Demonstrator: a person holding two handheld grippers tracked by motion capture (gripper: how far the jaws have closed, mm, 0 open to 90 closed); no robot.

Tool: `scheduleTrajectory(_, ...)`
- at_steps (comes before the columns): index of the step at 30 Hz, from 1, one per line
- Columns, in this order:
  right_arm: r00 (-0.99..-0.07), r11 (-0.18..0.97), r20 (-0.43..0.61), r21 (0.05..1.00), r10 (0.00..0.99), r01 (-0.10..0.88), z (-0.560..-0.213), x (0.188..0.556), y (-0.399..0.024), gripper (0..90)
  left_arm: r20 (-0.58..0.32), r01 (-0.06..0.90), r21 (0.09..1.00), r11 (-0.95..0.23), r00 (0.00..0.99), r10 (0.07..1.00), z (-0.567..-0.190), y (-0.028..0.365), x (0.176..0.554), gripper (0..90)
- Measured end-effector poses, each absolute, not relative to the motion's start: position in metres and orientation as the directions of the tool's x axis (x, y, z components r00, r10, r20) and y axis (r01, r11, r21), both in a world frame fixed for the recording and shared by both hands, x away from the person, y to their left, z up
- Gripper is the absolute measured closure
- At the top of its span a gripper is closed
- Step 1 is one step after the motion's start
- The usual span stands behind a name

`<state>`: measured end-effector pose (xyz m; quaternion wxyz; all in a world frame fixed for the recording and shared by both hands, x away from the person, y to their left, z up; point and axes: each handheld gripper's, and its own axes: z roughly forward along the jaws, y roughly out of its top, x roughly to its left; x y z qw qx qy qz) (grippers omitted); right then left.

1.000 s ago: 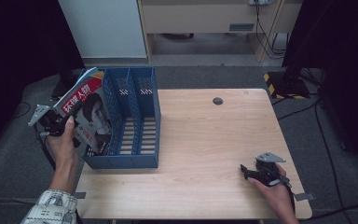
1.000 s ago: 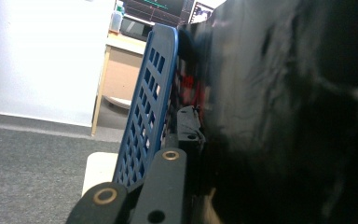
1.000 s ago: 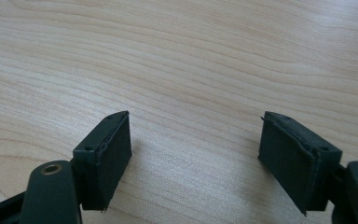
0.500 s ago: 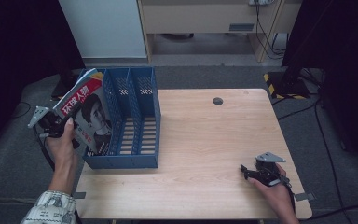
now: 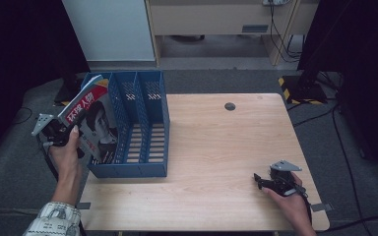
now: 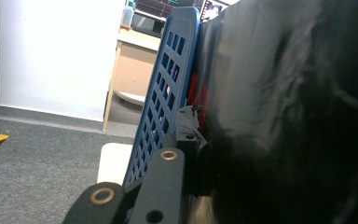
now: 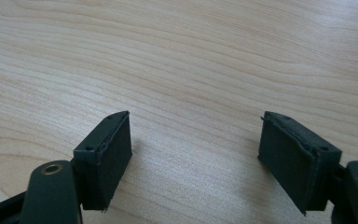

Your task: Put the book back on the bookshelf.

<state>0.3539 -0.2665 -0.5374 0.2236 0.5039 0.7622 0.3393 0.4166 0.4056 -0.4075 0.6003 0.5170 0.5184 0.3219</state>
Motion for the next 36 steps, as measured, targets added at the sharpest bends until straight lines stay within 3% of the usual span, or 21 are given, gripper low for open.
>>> scheduleTrajectory(11,-0.392,0.262,0.002,0.742,0.92,0.618,-0.537,0.354,-0.266,25.4,-0.3,0.171,0.949,0.264,0.243,0.922,-0.407,0.407,0.415,82.9)
scheduleTrajectory(19,-0.392,0.261,0.003,0.742,0.92,0.617,-0.537,0.354,-0.266,25.4,-0.258,0.177,0.959,0.221,0.224,0.94,-0.39,0.407,0.416,71.6)
scheduleTrajectory(26,-0.393,0.262,0.002,0.742,0.92,0.617,-0.537,0.354,-0.266,25.3,-0.229,0.194,0.963,0.188,0.213,0.95,-0.37,0.407,0.419,70.2)
scheduleTrajectory(30,-0.393,0.262,0.003,0.742,0.919,0.617,-0.537,0.354,-0.266,25.3,-0.234,0.247,0.952,0.18,0.21,0.949,-0.366,0.404,0.425,71.6)
scheduleTrajectory(33,-0.393,0.261,0.003,0.743,0.92,0.616,-0.537,0.354,-0.266,25.3,-0.261,0.256,0.945,0.205,0.209,0.942,-0.367,0.404,0.426,81.6)
scheduleTrajectory(36,-0.396,0.263,0.002,0.744,0.918,0.614,-0.537,0.354,-0.266,25.3,-0.267,0.246,0.945,0.214,0.204,0.942,-0.368,0.403,0.426,84.1)
